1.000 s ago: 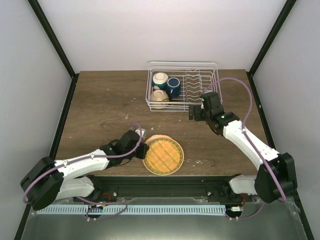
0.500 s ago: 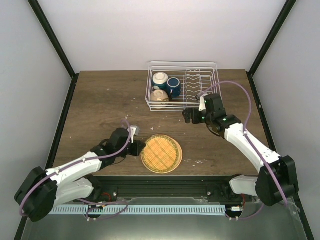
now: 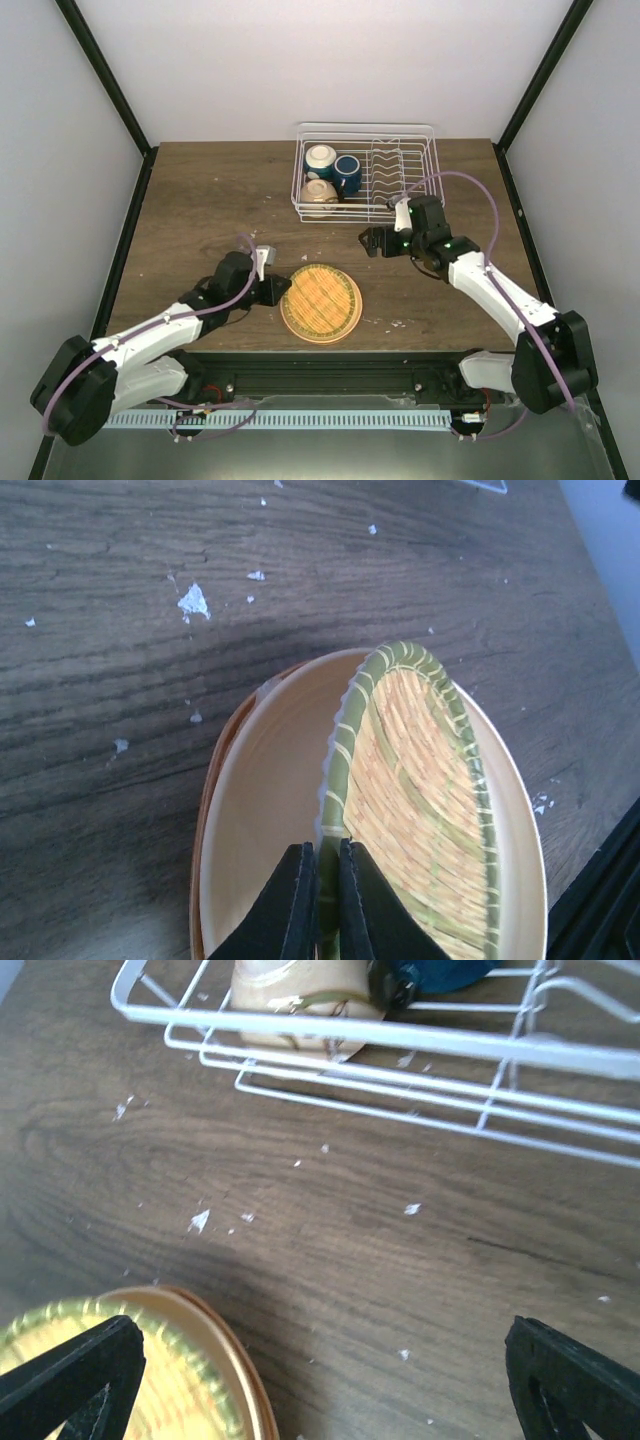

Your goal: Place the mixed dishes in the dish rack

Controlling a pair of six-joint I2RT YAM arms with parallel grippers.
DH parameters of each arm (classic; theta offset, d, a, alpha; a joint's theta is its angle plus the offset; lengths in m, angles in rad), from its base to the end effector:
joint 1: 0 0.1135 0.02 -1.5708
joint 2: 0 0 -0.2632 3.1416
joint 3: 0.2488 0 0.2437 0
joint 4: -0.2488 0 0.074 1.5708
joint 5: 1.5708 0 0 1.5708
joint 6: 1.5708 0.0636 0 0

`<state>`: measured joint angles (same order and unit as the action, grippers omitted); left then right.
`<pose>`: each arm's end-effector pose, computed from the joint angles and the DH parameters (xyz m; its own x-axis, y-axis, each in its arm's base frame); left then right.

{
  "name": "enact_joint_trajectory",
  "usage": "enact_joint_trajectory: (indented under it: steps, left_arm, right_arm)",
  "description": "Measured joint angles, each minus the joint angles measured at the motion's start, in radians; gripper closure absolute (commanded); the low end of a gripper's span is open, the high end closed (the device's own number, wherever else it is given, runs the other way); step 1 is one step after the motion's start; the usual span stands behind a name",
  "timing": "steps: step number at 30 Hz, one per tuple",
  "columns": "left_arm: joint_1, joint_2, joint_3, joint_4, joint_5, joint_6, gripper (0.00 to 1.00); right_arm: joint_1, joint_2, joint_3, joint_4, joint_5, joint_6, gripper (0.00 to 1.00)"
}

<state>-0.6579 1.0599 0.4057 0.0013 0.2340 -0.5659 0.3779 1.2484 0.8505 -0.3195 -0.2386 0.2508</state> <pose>0.1676 -0.1481 0.1644 -0.8028 -0.0388 -0.5950 0.3674 0.7538 -0.5448 0.2546 0.1173 0.2377 -0.7220 -0.0271 -0.6914 -0.3560 0.8714 0.3375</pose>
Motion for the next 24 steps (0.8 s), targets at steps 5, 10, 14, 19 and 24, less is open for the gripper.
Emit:
enact_joint_trajectory:
  steps: [5,10,14,19,24]
  left_arm:
    - [0.058,0.000,-0.029,0.076,0.065,-0.015,1.00]
    - [0.078,0.000,-0.043,0.113,0.111,-0.018,1.00]
    - [0.077,0.000,-0.043,0.142,0.141,-0.017,1.00]
    - [0.078,0.008,-0.043,0.160,0.158,-0.014,1.00]
    - [0.080,0.015,-0.043,0.173,0.165,-0.011,1.00]
  right_arm:
    - [-0.002,-0.030,-0.083,0.037,-0.109,-0.010,0.00]
    - [-0.002,-0.058,-0.142,0.093,-0.222,-0.034,0.00]
    - [-0.002,-0.054,-0.188,0.170,-0.311,-0.059,0.00]
    - [0.002,-0.008,-0.239,0.256,-0.386,-0.086,0.00]
    - [0.019,0.046,-0.266,0.356,-0.413,-0.124,0.01]
